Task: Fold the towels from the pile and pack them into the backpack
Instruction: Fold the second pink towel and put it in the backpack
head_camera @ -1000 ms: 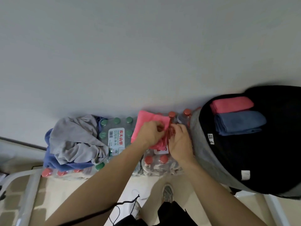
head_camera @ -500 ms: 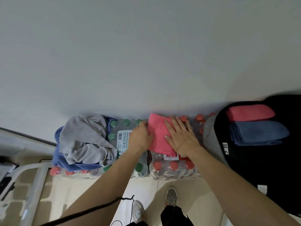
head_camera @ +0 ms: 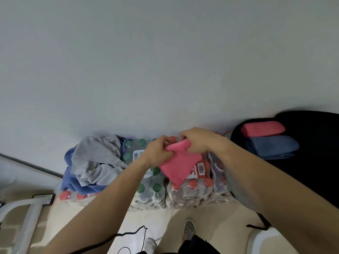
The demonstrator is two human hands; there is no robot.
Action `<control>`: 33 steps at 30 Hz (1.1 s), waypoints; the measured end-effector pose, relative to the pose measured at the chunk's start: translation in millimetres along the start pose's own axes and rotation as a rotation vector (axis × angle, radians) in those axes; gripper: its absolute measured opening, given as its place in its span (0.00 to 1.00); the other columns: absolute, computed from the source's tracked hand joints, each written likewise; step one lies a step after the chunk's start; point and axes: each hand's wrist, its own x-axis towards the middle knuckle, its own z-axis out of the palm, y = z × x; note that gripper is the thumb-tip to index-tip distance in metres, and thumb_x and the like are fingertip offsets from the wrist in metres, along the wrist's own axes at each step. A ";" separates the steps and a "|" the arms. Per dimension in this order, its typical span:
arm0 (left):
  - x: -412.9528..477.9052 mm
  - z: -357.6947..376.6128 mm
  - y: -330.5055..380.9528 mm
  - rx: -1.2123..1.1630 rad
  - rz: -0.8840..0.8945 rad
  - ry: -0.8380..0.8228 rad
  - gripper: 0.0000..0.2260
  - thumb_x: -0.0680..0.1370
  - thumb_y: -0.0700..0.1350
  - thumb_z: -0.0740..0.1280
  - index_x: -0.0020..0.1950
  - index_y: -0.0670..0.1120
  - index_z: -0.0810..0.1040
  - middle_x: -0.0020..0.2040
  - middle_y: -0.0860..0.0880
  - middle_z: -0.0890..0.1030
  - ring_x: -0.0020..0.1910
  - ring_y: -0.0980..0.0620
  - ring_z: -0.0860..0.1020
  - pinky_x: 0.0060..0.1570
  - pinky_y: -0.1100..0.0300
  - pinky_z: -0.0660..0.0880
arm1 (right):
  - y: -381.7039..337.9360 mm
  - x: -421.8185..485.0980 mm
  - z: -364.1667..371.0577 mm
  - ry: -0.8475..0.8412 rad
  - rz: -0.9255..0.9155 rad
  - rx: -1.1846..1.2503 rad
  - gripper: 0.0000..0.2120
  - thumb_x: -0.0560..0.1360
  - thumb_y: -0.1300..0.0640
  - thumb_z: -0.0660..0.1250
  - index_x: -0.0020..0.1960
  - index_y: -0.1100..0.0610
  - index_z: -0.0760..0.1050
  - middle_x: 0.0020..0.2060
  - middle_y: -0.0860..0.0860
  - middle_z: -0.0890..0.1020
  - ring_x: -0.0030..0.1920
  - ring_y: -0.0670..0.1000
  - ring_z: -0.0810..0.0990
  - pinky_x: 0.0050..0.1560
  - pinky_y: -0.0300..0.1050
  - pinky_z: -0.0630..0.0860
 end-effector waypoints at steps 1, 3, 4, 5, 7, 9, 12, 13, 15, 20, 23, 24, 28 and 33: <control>-1.6 -3.5 -0.3 0.022 -0.037 -0.028 0.13 0.73 0.44 0.68 0.58 0.49 0.77 0.48 0.50 0.82 0.47 0.50 0.79 0.44 0.62 0.74 | 3.0 -6.2 -0.8 -0.013 0.030 0.052 0.11 0.67 0.55 0.69 0.47 0.47 0.72 0.44 0.48 0.79 0.45 0.53 0.78 0.40 0.46 0.74; -3.7 -11.0 -2.4 -0.002 -0.080 -0.051 0.09 0.75 0.48 0.68 0.52 0.46 0.79 0.47 0.48 0.83 0.45 0.48 0.80 0.44 0.56 0.75 | 8.3 -19.7 -0.6 -0.025 0.077 0.195 0.08 0.68 0.56 0.70 0.44 0.48 0.73 0.42 0.47 0.79 0.43 0.51 0.78 0.38 0.44 0.73; -3.7 -14.6 -3.8 -0.060 -0.094 -0.051 0.09 0.76 0.49 0.69 0.51 0.46 0.80 0.46 0.47 0.83 0.45 0.48 0.81 0.44 0.55 0.76 | 11.6 -25.1 1.1 -0.031 0.100 0.279 0.06 0.69 0.57 0.69 0.42 0.48 0.73 0.39 0.46 0.79 0.40 0.49 0.78 0.36 0.43 0.71; -1.8 -16.3 -5.6 -0.132 -0.109 -0.051 0.10 0.76 0.51 0.70 0.50 0.46 0.81 0.46 0.47 0.83 0.45 0.49 0.82 0.44 0.55 0.78 | 15.0 -28.5 3.6 -0.035 0.123 0.369 0.06 0.71 0.58 0.69 0.40 0.49 0.74 0.37 0.46 0.80 0.37 0.48 0.78 0.34 0.41 0.70; 3.8 -13.3 -8.5 -0.232 -0.143 -0.049 0.13 0.74 0.53 0.73 0.53 0.47 0.80 0.48 0.47 0.83 0.46 0.49 0.82 0.46 0.55 0.80 | 22.9 -32.2 13.5 -0.039 0.192 0.498 0.04 0.72 0.61 0.68 0.44 0.53 0.77 0.35 0.51 0.81 0.32 0.48 0.78 0.32 0.41 0.72; 14.0 -0.3 -11.9 -0.188 -0.167 -0.039 0.17 0.72 0.54 0.75 0.55 0.47 0.78 0.49 0.48 0.82 0.44 0.51 0.81 0.42 0.59 0.79 | 31.9 -29.5 29.2 -0.001 0.279 0.488 0.06 0.71 0.60 0.69 0.49 0.56 0.78 0.36 0.54 0.82 0.30 0.48 0.79 0.32 0.43 0.75; 28.8 23.2 -17.2 0.086 -0.184 0.040 0.21 0.72 0.55 0.74 0.60 0.49 0.76 0.53 0.49 0.81 0.46 0.50 0.78 0.45 0.60 0.75 | 37.2 -22.4 56.8 0.122 0.386 0.479 0.10 0.69 0.61 0.70 0.50 0.55 0.79 0.42 0.53 0.84 0.39 0.52 0.83 0.41 0.45 0.79; 32.3 28.8 -18.8 0.155 -0.196 0.075 0.21 0.71 0.56 0.74 0.61 0.50 0.76 0.54 0.48 0.82 0.48 0.48 0.79 0.47 0.58 0.75 | 36.6 -20.6 64.4 0.173 0.416 0.484 0.11 0.70 0.62 0.69 0.52 0.54 0.80 0.45 0.54 0.85 0.44 0.54 0.84 0.45 0.45 0.79; 34.1 35.0 -17.8 0.264 -0.218 0.152 0.21 0.71 0.58 0.74 0.60 0.51 0.77 0.52 0.47 0.83 0.49 0.45 0.81 0.48 0.54 0.77 | 34.9 -17.0 75.3 0.263 0.458 0.508 0.14 0.70 0.63 0.68 0.55 0.54 0.81 0.49 0.54 0.85 0.49 0.55 0.83 0.50 0.45 0.79; 25.1 40.7 -17.6 0.206 -0.216 0.201 0.14 0.74 0.53 0.71 0.56 0.48 0.79 0.48 0.47 0.83 0.47 0.44 0.81 0.47 0.53 0.78 | 37.5 -14.8 87.5 0.284 0.485 0.991 0.17 0.71 0.73 0.68 0.56 0.57 0.77 0.49 0.60 0.83 0.37 0.56 0.86 0.40 0.52 0.83; 17.1 36.3 -22.0 0.109 -0.231 0.176 0.08 0.76 0.47 0.67 0.54 0.47 0.80 0.46 0.46 0.83 0.45 0.44 0.81 0.46 0.53 0.78 | 34.5 -19.4 87.6 0.255 0.489 1.090 0.20 0.73 0.72 0.68 0.63 0.60 0.75 0.53 0.60 0.80 0.40 0.55 0.87 0.43 0.50 0.83; 13.8 33.7 -22.2 0.066 -0.238 0.170 0.08 0.76 0.45 0.67 0.54 0.47 0.80 0.46 0.46 0.83 0.44 0.45 0.81 0.45 0.54 0.79 | 32.4 -21.0 85.7 0.249 0.489 1.108 0.19 0.74 0.71 0.67 0.64 0.60 0.75 0.53 0.60 0.80 0.41 0.55 0.87 0.45 0.51 0.83; -0.3 24.7 -21.3 -0.266 -0.323 0.123 0.07 0.76 0.40 0.70 0.54 0.48 0.78 0.44 0.45 0.83 0.34 0.47 0.84 0.33 0.51 0.82 | 24.9 -25.4 75.2 0.228 0.473 1.186 0.12 0.79 0.62 0.65 0.62 0.60 0.76 0.52 0.59 0.82 0.45 0.55 0.86 0.51 0.52 0.83; -11.6 20.3 -14.8 -0.410 -0.358 0.171 0.08 0.75 0.36 0.70 0.52 0.45 0.80 0.39 0.46 0.81 0.25 0.50 0.77 0.23 0.61 0.75 | 19.3 -22.5 70.9 0.244 0.492 1.184 0.10 0.81 0.56 0.65 0.58 0.59 0.78 0.56 0.56 0.80 0.44 0.56 0.86 0.49 0.50 0.83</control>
